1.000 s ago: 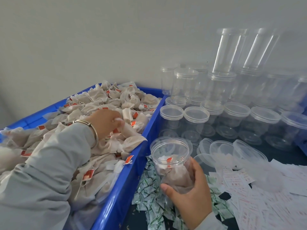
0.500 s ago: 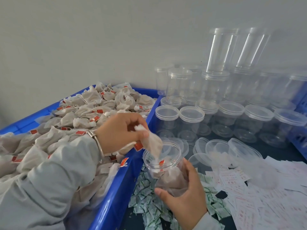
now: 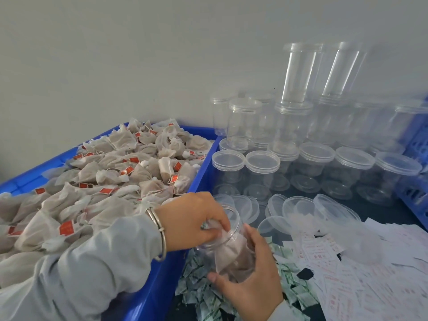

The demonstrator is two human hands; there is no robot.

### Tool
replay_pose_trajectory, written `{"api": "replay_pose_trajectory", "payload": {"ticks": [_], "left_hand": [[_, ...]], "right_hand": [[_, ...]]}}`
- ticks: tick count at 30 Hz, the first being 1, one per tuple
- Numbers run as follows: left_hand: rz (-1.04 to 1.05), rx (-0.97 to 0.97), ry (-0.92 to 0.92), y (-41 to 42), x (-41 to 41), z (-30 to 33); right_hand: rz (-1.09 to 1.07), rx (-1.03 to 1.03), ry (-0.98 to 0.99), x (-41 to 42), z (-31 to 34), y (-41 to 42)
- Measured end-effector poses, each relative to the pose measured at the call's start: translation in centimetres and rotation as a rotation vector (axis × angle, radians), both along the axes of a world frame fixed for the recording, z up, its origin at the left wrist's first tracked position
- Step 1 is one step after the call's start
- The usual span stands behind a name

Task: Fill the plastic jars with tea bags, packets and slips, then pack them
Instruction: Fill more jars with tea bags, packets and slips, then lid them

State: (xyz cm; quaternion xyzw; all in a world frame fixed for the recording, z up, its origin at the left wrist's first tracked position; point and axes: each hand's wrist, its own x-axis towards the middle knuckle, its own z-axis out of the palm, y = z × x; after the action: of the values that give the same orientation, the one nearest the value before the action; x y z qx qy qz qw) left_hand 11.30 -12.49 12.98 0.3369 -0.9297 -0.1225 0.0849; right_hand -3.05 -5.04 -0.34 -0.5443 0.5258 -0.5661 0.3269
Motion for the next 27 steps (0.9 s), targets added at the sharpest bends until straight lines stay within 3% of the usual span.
{"api": "replay_pose_trajectory", "payload": {"ticks": [4,7,12,15,18,20,23,27], "left_hand": [[0.073,-0.105,0.033,-0.2,-0.1,0.2],[0.053,-0.068,0.013,-0.1,-0.1,0.3],[-0.051,0.004,-0.223,0.3,-0.7,-0.1],[-0.051,0.019,-0.073,0.5,-0.7,-0.3],[-0.036,-0.018,0.338,0.7,-0.8,-0.3],[-0.017,-0.103,0.471,0.7,-0.8,-0.2],[0.046,0.072,0.44,0.7,-0.8,-0.4],[0.052,0.301,0.255,0.7,-1.1,-1.0]], "right_hand": [[-0.047,-0.03,0.03,-0.1,0.1,0.0],[-0.085,-0.018,0.05,-0.1,-0.2,-0.1],[-0.091,-0.073,0.047,0.0,-0.5,-0.4],[-0.14,-0.13,-0.027,0.2,-0.3,-0.2],[-0.162,-0.145,-0.096,0.1,0.1,-0.2],[-0.17,-0.14,-0.219,-0.1,0.5,-0.2],[-0.225,-0.166,-0.267,-0.4,1.2,0.1],[-0.198,-0.204,-0.265,0.1,1.5,0.6]]}}
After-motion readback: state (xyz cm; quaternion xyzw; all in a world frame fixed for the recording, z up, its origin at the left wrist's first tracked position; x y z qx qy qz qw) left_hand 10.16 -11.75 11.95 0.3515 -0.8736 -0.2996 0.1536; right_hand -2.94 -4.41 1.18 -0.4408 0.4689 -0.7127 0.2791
